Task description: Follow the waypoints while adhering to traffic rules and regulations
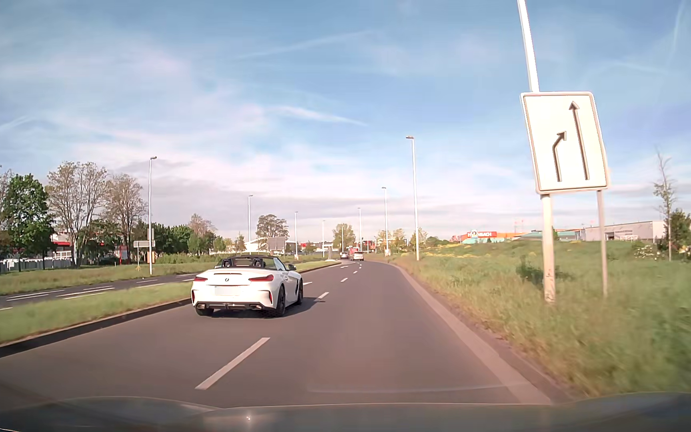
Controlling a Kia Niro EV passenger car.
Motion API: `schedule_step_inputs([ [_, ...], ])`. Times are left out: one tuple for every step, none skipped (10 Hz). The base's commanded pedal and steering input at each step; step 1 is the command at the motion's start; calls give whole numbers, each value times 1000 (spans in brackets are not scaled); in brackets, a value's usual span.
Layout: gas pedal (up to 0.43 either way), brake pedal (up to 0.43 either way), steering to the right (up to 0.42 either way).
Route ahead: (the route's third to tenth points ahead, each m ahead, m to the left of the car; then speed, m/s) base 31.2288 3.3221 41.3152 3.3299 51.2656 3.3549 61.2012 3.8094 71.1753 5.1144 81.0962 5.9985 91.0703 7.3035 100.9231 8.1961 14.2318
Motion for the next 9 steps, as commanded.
schedule_step_inputs([
  [28, 0, 1],
  [28, 0, 1],
  [0, 0, 0],
  [0, 0, 0],
  [0, 0, 0],
  [0, 0, 0],
  [0, 0, 0],
  [0, 0, 0],
  [0, 0, -1],
])
